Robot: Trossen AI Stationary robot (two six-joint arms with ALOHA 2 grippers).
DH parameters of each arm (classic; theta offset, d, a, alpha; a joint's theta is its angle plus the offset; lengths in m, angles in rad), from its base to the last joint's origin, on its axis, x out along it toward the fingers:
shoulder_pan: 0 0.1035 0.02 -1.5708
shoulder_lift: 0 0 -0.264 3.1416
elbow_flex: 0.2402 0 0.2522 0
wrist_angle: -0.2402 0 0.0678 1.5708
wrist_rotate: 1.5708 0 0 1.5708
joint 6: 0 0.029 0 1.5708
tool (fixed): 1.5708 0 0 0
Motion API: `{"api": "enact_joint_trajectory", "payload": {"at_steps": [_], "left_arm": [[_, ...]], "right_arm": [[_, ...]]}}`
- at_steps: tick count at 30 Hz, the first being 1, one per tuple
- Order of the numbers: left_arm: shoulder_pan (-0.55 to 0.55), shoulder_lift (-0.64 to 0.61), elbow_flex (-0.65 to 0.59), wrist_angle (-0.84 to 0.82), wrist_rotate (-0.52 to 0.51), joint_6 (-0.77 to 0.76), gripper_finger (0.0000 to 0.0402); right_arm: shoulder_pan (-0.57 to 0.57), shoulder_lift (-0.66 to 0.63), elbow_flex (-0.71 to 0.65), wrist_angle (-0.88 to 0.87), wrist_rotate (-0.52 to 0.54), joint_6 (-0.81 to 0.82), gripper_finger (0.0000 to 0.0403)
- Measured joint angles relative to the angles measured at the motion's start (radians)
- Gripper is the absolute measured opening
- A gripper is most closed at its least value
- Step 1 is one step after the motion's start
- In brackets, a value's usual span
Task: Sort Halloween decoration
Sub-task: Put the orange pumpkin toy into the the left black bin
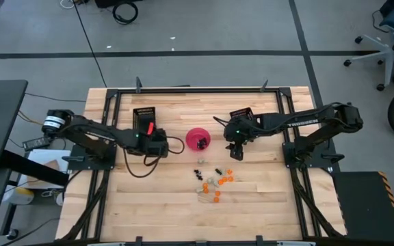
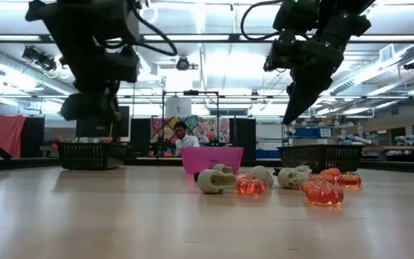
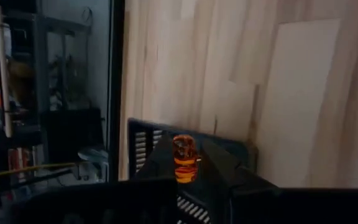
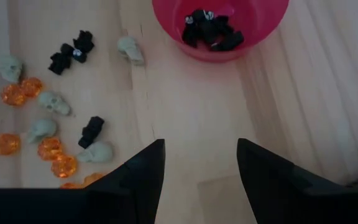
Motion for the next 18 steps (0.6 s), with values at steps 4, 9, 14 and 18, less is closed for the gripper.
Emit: {"api": "enact_joint_trajectory", "payload": {"at_steps": [4,9,14,18], "left_arm": [[0.032,-0.001,-0.065,-0.011,0.028,-0.023,0.0027],[0.093,-0.001,-0.139,0.034,0.086,-0.038,0.0027],[0.149,-0.001,-0.160,0.101,0.160,0.014,0.0027],[0.188,-0.001,-0.160,0.111,0.190,0.015,0.0031]], "right_arm": [[0.000,0.002,0.000,0.005,-0.005,0.000,0.0203],[0.003,0.002,0.000,0.018,-0.007,-0.011,0.0203],[0.003,0.002,0.000,0.041,-0.008,-0.014,0.0203],[0.005,0.002,0.000,0.045,-0.008,-0.012,0.0203]]}}
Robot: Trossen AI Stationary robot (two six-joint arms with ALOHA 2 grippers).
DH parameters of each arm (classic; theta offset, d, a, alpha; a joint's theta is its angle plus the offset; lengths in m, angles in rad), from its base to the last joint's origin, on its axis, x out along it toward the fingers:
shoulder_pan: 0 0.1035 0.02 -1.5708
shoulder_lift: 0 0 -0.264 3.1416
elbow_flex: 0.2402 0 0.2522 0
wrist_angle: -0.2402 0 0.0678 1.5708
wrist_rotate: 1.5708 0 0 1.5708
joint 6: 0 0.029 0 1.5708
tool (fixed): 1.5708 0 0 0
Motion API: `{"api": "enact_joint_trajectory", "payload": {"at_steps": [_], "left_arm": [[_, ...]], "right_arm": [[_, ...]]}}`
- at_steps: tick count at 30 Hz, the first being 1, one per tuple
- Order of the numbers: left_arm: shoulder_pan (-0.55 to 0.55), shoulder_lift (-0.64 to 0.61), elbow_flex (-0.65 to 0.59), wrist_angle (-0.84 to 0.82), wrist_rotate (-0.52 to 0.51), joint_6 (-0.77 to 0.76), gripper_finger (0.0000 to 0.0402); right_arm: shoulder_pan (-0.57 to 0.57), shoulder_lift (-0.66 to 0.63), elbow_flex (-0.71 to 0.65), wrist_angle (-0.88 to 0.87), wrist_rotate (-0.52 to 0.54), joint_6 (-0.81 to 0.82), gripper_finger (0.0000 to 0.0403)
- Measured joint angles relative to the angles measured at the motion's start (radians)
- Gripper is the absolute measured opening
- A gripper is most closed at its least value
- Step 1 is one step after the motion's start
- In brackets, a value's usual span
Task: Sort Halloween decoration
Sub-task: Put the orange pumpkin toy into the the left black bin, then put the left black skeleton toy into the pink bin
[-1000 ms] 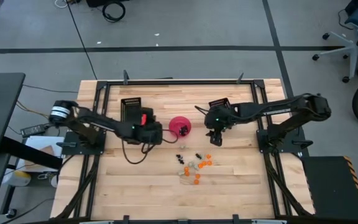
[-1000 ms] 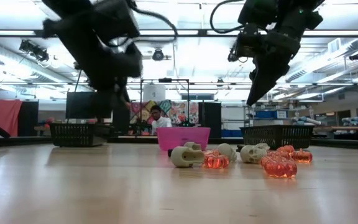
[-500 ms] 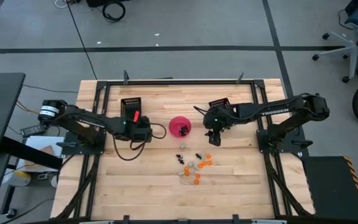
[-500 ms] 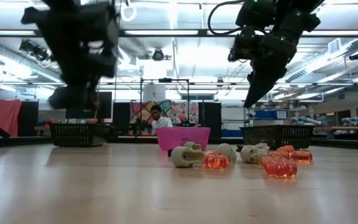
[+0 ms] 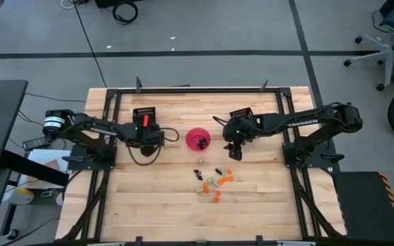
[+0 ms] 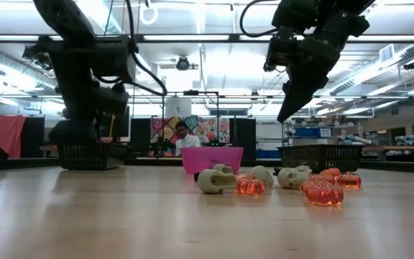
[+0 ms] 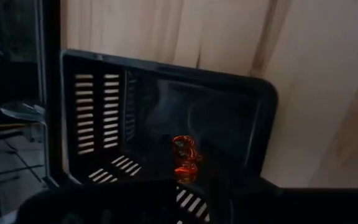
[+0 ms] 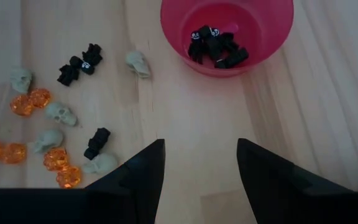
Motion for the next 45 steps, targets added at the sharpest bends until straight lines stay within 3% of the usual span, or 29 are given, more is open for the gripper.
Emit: {"api": "enact_joint_trajectory", "payload": {"at_steps": [6,15,26,41,45], "left_arm": [[0.047,0.002,0.000,0.073,0.103,0.089,0.0055],[0.068,0.002,0.000,0.102,0.166,0.157,0.0064],[0.063,0.003,0.000,0.129,0.266,0.213,0.0152],[-0.077,0.003,0.001,0.234,0.377,0.163,0.0160],[-0.123,0.003,0.020,0.206,0.350,0.136,0.0160]], "right_arm": [[0.000,0.000,0.000,0.007,0.000,-0.003,0.0203],[0.001,0.000,0.000,0.018,-0.019,-0.003,0.0203],[0.001,0.000,0.000,0.018,-0.019,-0.003,0.0203],[0.001,0.000,0.000,0.017,-0.027,0.001,0.0203],[0.001,0.000,0.000,0.017,-0.027,0.001,0.0203]]}}
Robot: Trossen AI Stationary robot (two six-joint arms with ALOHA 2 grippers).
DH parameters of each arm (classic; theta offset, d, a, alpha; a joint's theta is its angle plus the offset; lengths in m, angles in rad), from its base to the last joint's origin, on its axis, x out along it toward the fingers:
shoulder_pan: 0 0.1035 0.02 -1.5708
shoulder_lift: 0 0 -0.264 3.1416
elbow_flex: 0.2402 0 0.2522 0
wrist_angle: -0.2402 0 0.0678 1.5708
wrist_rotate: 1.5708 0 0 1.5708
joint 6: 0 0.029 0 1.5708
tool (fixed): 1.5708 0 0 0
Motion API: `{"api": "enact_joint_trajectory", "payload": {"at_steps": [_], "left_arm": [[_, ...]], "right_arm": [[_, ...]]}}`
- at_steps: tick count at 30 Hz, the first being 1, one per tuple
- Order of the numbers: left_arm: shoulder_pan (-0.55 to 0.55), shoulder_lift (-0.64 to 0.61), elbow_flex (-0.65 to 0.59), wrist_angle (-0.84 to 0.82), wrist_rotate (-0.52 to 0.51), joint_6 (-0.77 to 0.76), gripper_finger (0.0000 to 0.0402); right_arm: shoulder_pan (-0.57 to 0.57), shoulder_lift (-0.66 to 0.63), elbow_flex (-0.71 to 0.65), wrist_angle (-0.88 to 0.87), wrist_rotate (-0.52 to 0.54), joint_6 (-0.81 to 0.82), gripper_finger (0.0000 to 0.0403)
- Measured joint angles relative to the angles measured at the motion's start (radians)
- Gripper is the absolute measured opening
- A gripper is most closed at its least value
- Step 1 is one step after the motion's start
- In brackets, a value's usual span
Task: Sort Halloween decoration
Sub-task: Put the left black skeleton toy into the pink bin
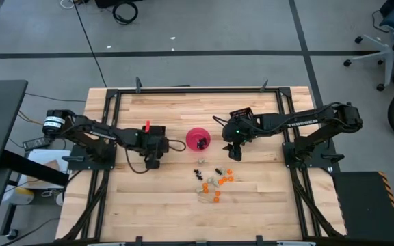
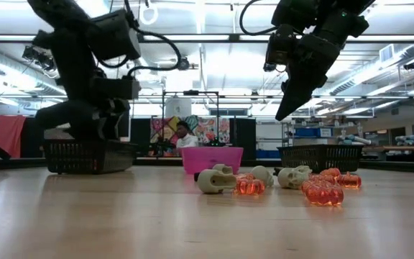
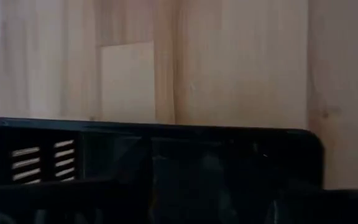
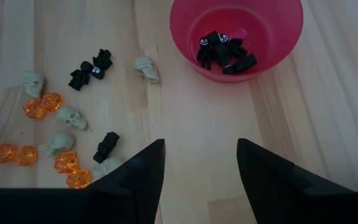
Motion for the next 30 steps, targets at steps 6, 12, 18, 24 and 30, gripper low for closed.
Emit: {"api": "enact_joint_trajectory", "payload": {"at_steps": [6,12,18,24,30], "left_arm": [[-0.041,0.000,0.117,-0.210,-0.212,-0.080,0.0160],[-0.075,0.000,0.211,-0.157,-0.227,-0.066,0.0160],[-0.097,0.034,0.198,0.167,-0.064,0.004,0.0160],[-0.112,0.163,0.195,0.379,0.051,0.027,0.0160],[-0.120,0.291,0.230,0.477,0.077,0.006,0.0160]], "right_arm": [[0.000,0.000,0.000,0.000,0.000,0.014,0.0203],[0.000,0.000,0.000,-0.001,0.001,0.019,0.0203],[0.000,-0.002,-0.046,0.045,0.056,0.040,0.0203],[0.000,-0.001,-0.203,0.266,0.062,0.071,0.0203],[0.015,-0.001,-0.293,0.418,0.181,0.066,0.0203]]}}
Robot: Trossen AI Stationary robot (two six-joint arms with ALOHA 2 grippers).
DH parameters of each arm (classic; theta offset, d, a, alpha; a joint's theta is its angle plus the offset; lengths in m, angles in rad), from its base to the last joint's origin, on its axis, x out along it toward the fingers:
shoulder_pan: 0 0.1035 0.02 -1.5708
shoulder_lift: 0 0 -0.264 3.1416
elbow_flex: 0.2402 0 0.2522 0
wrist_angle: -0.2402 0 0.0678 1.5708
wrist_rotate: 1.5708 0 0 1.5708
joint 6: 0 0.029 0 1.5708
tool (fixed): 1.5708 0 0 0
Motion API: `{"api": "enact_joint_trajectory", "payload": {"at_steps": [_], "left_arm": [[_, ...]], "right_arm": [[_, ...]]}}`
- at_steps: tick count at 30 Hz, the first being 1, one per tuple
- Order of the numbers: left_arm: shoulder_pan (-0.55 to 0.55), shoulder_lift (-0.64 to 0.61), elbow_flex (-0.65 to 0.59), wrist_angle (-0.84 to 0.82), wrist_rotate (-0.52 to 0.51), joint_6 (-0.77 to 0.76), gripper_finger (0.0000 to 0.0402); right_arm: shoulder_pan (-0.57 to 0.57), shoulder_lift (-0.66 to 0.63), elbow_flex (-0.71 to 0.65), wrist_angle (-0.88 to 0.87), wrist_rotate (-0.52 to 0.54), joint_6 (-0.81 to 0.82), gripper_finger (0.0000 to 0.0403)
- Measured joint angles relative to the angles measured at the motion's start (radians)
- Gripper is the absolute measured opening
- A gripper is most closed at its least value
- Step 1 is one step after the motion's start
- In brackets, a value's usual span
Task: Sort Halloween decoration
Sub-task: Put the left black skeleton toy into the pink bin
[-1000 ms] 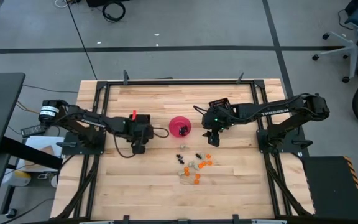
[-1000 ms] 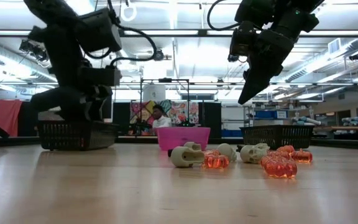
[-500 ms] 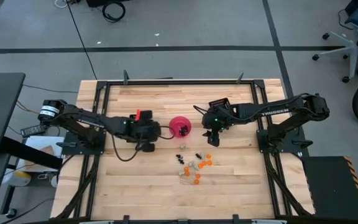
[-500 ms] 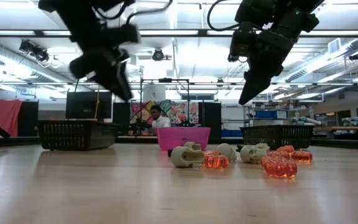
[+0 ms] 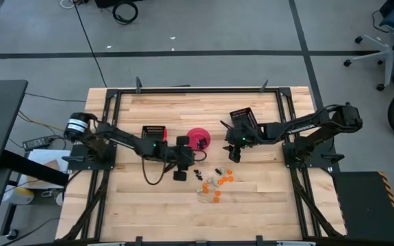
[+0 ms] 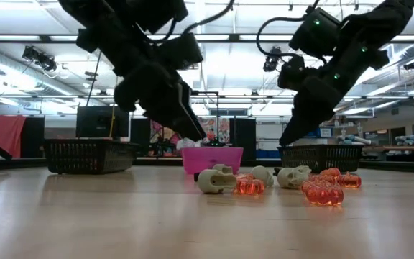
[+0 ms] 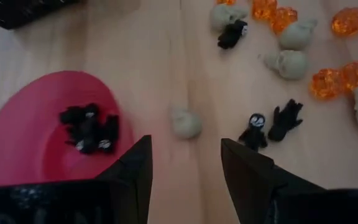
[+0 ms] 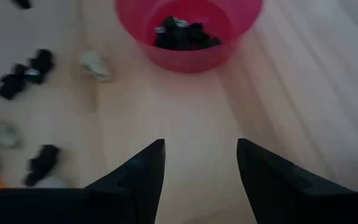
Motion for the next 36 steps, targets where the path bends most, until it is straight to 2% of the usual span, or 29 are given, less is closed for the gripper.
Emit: {"api": "enact_joint_trajectory", "payload": {"at_steps": [5,10,16,26,30,36], "left_arm": [[-0.018,0.072,0.026,0.051,0.001,-0.035,0.0160],[-0.033,0.094,0.044,0.055,-0.002,-0.038,0.0160],[-0.069,0.057,0.045,-0.017,-0.124,-0.020,0.0160],[-0.108,0.055,0.044,-0.039,-0.131,0.003,0.0160],[-0.107,0.055,0.044,-0.029,-0.131,0.018,0.0160],[-0.093,0.060,0.043,0.044,-0.129,0.048,0.0160]], "right_arm": [[0.005,-0.001,-0.005,0.036,0.061,-0.061,0.0203],[0.006,-0.021,-0.005,0.070,-0.008,-0.126,0.0203],[0.074,0.001,-0.005,0.080,-0.040,-0.081,0.0203],[0.243,0.049,0.088,0.032,-0.083,-0.043,0.0203],[0.288,0.061,0.103,0.005,-0.050,0.011,0.0203],[0.340,0.183,0.181,-0.056,0.002,0.057,0.0195]]}}
